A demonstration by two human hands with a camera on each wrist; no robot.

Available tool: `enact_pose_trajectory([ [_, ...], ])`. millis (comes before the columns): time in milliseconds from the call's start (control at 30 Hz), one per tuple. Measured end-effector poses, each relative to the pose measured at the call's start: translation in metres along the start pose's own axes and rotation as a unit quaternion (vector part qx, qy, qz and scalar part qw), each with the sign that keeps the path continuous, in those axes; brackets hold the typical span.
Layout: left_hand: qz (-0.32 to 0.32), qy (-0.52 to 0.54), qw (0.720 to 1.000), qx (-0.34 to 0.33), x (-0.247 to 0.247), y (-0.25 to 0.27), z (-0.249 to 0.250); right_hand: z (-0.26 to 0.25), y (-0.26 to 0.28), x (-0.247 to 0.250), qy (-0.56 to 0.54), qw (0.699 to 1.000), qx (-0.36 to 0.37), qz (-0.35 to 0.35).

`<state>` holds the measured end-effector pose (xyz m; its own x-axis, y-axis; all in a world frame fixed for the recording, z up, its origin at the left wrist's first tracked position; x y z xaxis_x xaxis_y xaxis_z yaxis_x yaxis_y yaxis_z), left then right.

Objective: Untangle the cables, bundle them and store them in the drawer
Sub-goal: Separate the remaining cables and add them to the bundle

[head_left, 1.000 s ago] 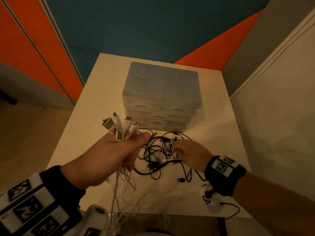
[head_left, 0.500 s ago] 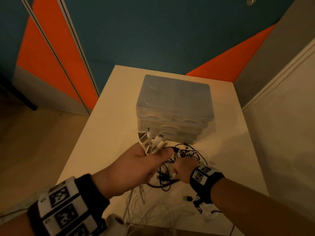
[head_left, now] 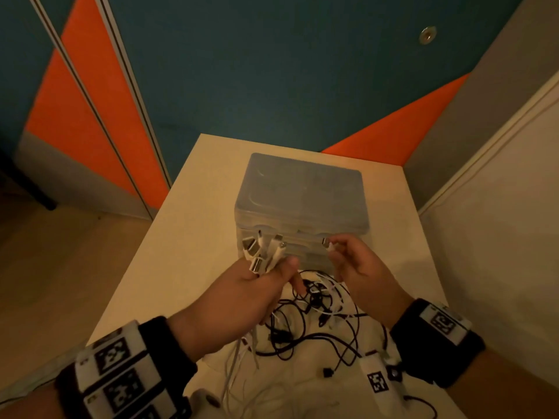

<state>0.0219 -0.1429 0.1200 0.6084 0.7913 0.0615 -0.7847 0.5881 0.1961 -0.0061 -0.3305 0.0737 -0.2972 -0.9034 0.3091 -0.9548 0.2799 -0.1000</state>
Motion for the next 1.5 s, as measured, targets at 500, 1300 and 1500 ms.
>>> enact_pose_trajectory([
  [500, 0.084, 0.051, 0.988, -0.123, -0.022, -0.021, 0.032, -0.068, 0.007, -0.018, -0.189, 0.982, 0.016, -0.023],
  [1300, 0.022, 0.200, 0.972, -0.118, 0.007, -0.005, 0.071, 0.105, 0.021, 0.014, 0.307, 0.935, -0.106, -0.142],
  [1500, 0.057, 0.008, 0.997, -0.045, -0.002, -0.016, 0.039, 0.049, 0.003, 0.023, 0.154, 0.986, -0.064, -0.013],
])
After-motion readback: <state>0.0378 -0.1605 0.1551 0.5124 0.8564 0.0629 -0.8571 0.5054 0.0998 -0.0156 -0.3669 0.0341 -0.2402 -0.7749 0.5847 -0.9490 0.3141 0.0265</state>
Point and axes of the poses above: each hand's wrist, its own y-axis away from the middle knuckle, its own x-axis out of the back of the hand, z = x × y, the point moved 7 cm from there along -y, towards the middle knuckle, and after that the axes turned 7 degrees about z, right-handed, at the moved point
